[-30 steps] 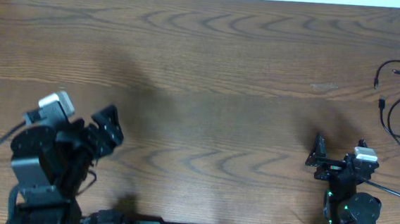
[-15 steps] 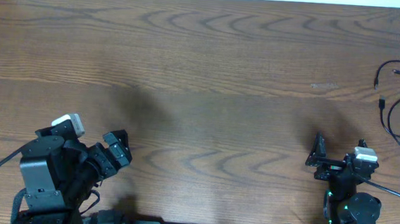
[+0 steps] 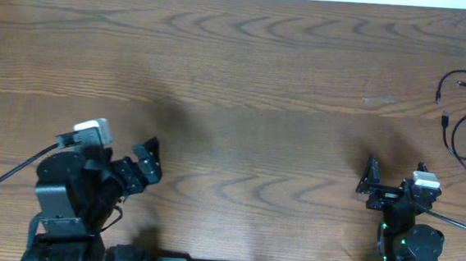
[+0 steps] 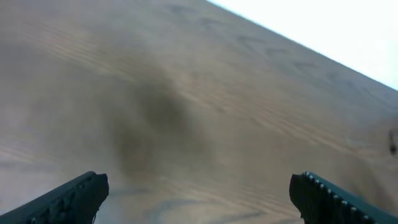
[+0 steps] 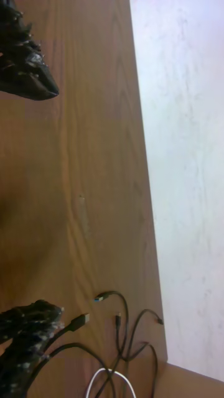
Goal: Untangle cables
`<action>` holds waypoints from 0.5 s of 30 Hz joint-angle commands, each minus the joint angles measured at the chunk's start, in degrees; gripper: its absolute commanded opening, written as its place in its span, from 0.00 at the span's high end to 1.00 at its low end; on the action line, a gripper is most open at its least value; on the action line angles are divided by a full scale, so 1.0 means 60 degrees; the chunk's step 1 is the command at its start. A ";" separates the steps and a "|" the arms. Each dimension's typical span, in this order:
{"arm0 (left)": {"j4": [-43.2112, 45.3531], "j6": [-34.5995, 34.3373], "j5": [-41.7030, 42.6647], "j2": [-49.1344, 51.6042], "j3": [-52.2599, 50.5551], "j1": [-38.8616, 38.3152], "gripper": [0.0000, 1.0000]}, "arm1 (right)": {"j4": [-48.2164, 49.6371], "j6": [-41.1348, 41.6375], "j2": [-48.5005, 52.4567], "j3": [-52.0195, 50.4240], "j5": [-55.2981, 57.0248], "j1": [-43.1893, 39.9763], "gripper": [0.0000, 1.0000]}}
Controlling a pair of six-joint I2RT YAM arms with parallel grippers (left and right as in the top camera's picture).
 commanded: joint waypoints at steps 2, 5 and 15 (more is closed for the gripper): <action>0.0710 0.0233 -0.0095 -0.0627 -0.0546 -0.0331 0.02 | -0.0007 -0.0062 -0.0069 -0.0029 0.0015 -0.0047 0.01; 0.1388 0.0248 -0.0102 -0.1235 -0.1075 -0.0331 0.01 | -0.0007 -0.0062 -0.0069 -0.0029 0.0015 -0.0047 0.01; 0.5078 0.0710 -0.0284 -0.3563 -0.3268 -0.0331 0.01 | -0.0007 -0.0062 -0.0069 -0.0029 0.0015 -0.0047 0.01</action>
